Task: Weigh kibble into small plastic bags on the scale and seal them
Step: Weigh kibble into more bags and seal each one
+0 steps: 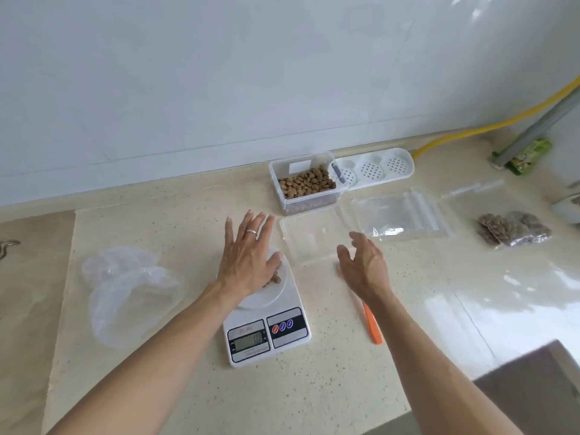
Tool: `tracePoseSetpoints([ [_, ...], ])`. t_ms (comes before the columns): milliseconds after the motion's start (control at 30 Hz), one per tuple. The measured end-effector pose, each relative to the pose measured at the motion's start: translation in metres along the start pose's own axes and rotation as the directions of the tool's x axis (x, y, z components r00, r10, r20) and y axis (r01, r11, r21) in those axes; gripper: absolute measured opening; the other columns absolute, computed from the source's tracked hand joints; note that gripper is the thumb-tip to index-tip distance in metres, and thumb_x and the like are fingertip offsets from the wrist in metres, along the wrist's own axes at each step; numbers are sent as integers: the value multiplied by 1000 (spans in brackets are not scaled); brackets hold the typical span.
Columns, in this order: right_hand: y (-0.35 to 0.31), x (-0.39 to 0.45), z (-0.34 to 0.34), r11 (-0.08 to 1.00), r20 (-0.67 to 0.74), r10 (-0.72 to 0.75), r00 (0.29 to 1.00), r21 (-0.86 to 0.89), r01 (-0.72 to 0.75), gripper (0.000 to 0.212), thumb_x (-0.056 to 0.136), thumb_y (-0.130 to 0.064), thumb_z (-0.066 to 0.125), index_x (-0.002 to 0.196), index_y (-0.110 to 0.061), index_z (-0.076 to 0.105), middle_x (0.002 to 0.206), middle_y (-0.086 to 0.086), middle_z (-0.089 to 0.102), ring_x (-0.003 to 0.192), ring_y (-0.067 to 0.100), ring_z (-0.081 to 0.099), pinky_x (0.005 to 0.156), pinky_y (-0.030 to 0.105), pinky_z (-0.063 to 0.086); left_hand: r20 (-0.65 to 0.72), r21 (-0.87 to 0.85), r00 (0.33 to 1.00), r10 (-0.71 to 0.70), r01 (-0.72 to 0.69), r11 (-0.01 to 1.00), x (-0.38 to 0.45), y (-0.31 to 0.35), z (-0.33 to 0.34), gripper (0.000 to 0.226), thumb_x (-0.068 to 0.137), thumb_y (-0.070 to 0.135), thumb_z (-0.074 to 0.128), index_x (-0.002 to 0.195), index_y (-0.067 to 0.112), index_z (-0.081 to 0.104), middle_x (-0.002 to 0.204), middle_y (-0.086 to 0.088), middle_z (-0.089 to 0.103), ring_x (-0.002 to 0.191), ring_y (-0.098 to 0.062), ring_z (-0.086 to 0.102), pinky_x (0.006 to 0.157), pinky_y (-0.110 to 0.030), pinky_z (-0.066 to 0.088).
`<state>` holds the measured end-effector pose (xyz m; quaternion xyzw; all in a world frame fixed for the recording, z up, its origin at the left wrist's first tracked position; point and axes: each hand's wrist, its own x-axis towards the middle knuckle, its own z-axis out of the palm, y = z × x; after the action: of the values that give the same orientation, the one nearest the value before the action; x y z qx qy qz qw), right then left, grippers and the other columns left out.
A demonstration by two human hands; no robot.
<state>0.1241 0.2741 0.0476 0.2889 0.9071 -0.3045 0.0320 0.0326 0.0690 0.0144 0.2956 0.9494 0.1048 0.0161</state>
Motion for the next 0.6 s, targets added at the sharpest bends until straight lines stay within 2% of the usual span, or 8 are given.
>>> tracePoseSetpoints([
  [167, 18, -3, 2, 958, 151, 161, 975, 213, -191, 43, 96, -32, 54, 135, -13, 52, 124, 9, 66, 111, 23, 59, 90, 32, 46, 111, -51, 994, -4, 9, 999, 42, 26, 6, 54, 95, 40, 48, 141, 15, 37, 142, -9, 47, 139, -23, 33, 117, -53, 8],
  [233, 19, -4, 7, 940, 231, 188, 955, 238, -243, 50, 93, -34, 59, 137, -13, 49, 121, 8, 65, 111, 23, 59, 87, 31, 45, 139, -62, 990, -23, 32, 998, 54, 32, 9, 49, 96, 39, 45, 138, 16, 41, 137, -9, 52, 131, -24, 42, 115, -49, 15],
  [300, 19, -4, 15, 916, 303, 198, 932, 280, -286, 60, 88, -31, 68, 139, -11, 45, 112, 7, 68, 103, 22, 64, 84, 33, 52, 193, -84, 981, -30, 47, 995, 63, 35, 11, 47, 96, 37, 43, 138, 16, 42, 132, -10, 56, 124, -27, 49, 108, -45, 27],
  [400, 12, -5, 20, 855, 370, 217, 903, 374, -359, 54, 85, -14, 74, 132, -7, 47, 97, 11, 71, 79, 16, 69, 63, 25, 54, 361, -248, 932, -35, 132, 960, 69, 35, 8, 49, 98, 33, 42, 143, 14, 39, 135, -9, 55, 124, -27, 50, 103, -40, 37],
  [467, 5, -5, 17, 842, 369, 205, 907, 406, -355, 43, 85, -8, 73, 124, -6, 54, 94, 13, 73, 74, 16, 68, 60, 23, 54, 416, -363, 909, -16, 182, 914, 68, 33, 0, 49, 98, 31, 45, 143, 13, 40, 131, -7, 59, 120, -24, 54, 101, -35, 41],
  [533, -1, -3, 10, 829, 343, 173, 923, 455, -324, 33, 84, -7, 73, 115, -7, 61, 92, 12, 74, 72, 14, 68, 63, 24, 54, 373, -441, 927, -33, 209, 873, 65, 30, -14, 46, 97, 32, 50, 138, 13, 48, 116, -3, 64, 108, -20, 59, 91, -28, 44],
  [600, -10, -2, -1, 801, 322, 124, 939, 526, -286, 26, 84, -8, 72, 108, -10, 64, 92, 11, 74, 71, 13, 67, 66, 26, 55, 285, -519, 956, -74, 219, 826, 64, 27, -31, 36, 95, 35, 53, 124, 14, 58, 101, 0, 64, 94, -17, 60, 79, -25, 43],
])
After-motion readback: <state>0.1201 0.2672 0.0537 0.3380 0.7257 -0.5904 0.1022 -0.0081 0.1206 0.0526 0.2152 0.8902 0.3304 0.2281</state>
